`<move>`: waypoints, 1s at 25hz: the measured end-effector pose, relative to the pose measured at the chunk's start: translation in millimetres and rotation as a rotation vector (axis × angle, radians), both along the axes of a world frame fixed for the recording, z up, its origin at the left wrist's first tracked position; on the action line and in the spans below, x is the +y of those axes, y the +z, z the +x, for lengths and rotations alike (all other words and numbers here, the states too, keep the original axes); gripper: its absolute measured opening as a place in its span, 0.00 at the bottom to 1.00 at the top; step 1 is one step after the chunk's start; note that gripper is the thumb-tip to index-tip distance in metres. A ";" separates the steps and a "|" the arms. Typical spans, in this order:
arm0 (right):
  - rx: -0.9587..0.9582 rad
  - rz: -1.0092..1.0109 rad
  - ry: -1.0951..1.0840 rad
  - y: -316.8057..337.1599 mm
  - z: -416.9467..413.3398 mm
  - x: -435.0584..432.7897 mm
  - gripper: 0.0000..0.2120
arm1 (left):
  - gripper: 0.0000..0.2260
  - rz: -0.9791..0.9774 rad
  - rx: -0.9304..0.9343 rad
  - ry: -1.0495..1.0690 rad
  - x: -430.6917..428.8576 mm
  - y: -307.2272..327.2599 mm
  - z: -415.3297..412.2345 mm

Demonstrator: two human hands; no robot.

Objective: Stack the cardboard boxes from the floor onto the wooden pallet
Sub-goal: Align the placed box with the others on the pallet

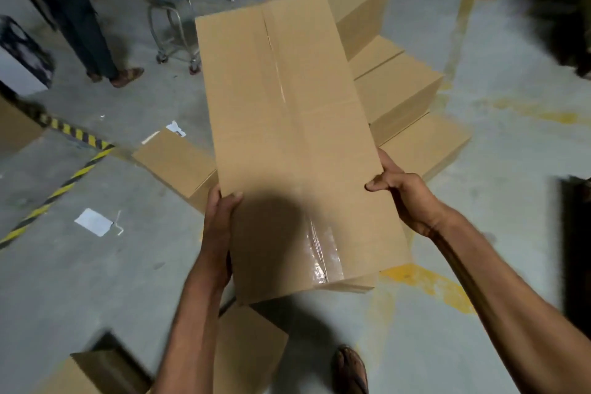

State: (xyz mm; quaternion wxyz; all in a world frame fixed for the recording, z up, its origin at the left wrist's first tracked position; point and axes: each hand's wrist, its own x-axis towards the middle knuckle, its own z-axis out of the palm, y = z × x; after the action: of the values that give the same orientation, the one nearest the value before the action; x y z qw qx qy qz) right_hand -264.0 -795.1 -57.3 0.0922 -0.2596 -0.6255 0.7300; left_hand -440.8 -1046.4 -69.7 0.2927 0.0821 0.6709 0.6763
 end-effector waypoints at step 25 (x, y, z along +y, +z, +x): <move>-0.259 -0.200 -1.075 108.2 484.0 -226.4 0.14 | 0.13 -0.231 0.225 -1.107 37.3 112.0 344.4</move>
State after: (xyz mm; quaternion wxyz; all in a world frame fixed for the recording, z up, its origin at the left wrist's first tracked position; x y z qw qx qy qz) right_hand 220.0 -1021.5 50.8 0.3487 -0.6366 -0.3391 0.5984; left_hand -96.4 -1009.1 42.3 0.5370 0.4598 0.6245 0.3320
